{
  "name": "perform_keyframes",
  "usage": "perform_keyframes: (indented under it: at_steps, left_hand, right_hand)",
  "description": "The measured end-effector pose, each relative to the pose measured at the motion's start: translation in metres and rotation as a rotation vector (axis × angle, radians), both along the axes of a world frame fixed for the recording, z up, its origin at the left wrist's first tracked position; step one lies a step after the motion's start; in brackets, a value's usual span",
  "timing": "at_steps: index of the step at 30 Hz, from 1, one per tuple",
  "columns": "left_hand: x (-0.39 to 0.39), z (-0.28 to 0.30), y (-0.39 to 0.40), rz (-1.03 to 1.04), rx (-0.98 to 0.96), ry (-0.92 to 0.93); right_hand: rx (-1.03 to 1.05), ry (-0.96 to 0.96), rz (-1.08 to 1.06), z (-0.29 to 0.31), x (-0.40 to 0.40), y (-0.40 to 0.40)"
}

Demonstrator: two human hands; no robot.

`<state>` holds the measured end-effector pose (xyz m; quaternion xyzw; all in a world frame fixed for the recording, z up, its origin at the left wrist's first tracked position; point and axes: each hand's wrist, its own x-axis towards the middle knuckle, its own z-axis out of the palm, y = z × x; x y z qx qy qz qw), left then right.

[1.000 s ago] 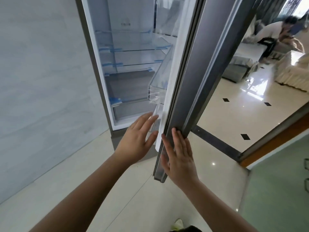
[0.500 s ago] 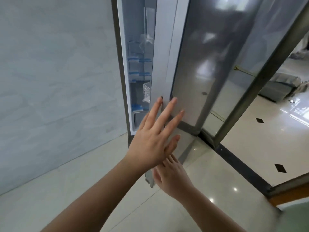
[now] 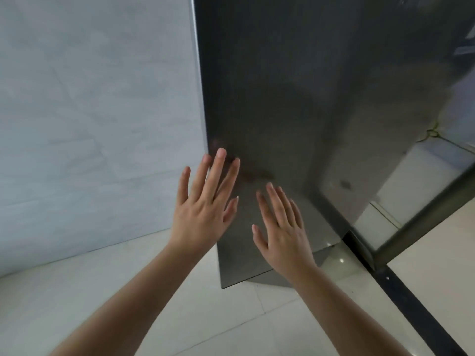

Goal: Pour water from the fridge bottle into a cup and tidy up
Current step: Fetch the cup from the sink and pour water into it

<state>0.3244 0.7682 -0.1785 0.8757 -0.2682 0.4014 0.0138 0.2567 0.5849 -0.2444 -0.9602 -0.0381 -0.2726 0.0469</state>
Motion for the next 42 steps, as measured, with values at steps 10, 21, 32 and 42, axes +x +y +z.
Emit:
perform_keyframes:
  at_steps: [10, 21, 32, 42]
  left_hand:
    - [0.053, -0.003, -0.007, 0.120, 0.116, 0.031]
    - [0.117, -0.015, -0.008, -0.002, 0.066, -0.006]
    - [0.196, -0.031, -0.022, -0.129, -0.068, 0.010]
    - [0.226, -0.033, -0.033, -0.167, -0.031, 0.166]
  right_hand:
    - [-0.084, 0.085, -0.037, 0.018, 0.057, -0.012]
    - [-0.110, 0.054, -0.134, 0.002, 0.100, -0.008]
    - [-0.062, 0.098, -0.272, 0.014, 0.160, -0.004]
    - [-0.107, 0.169, -0.332, 0.015, 0.180, -0.011]
